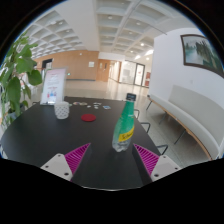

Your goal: Pour water

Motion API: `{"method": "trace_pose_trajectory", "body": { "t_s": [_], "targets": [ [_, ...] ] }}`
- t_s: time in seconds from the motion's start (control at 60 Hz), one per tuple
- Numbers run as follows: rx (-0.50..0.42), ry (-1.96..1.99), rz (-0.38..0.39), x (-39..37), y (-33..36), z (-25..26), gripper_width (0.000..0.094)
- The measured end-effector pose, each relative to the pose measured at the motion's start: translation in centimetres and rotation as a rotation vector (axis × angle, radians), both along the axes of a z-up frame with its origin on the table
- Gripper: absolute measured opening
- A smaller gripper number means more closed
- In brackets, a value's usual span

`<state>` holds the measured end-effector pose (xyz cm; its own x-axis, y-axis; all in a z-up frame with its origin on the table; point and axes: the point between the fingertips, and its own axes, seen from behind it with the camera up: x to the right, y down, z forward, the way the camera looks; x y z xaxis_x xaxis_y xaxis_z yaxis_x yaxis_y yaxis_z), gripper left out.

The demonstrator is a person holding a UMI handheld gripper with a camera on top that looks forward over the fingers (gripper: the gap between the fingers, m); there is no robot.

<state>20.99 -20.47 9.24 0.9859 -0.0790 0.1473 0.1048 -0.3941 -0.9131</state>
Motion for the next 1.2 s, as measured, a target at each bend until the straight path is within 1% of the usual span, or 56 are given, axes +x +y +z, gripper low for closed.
{"method": "trace_pose_trajectory", "body": {
  "t_s": [0.067, 0.183, 0.333, 0.367, 0.45, 0.5, 0.583, 0.667, 0.7, 0.717, 0.783, 0.833, 0.883, 0.95, 1.0, 1.1, 1.2],
  "targets": [
    [0.023, 0.02, -0.033, 1.8, 2.2, -0.5, 0.0848],
    [0.075, 0.035, -0.066, 4.4, 6.5, -0.4, 0.0848],
    [0.106, 0.034, -0.056, 5.6, 11.0, -0.9, 0.0814],
    [0.107, 0.023, -0.06, 5.7, 11.6, -1.2, 0.0782],
    [0.117, 0.015, -0.063, 5.8, 12.7, -1.7, 0.0666],
    [0.131, 0.021, -0.055, 5.6, 13.2, -1.7, 0.056],
    [0.154, 0.03, -0.072, 5.8, 13.8, -1.4, 0.0511],
    [0.149, 0.04, -0.09, 6.0, 13.6, -1.5, 0.0443],
    [0.148, 0.028, -0.103, 6.2, 13.5, -1.3, 0.0445],
    [0.147, 0.018, -0.111, 6.5, 13.3, -1.1, 0.0419],
    [0.145, -0.038, -0.14, 7.2, 13.3, -0.1, 0.0414],
    [0.15, -0.081, -0.169, 7.9, 13.4, 1.4, 0.0413],
    [0.161, -0.153, -0.215, 9.1, 13.3, 3.3, 0.041],
    [0.18, -0.279, -0.273, 10.4, 13.7, 7.1, 0.0411],
    [0.19, -0.399, -0.292, 10.8, 14.8, 10.0, 0.0413],
    [0.235, -0.737, -0.3, 9.5, 17.7, 16.8, 0.0413],
    [0.305, -1.08, -0.255, 5.4, 20.7, 23.8, 0.0413]
  ]
}}
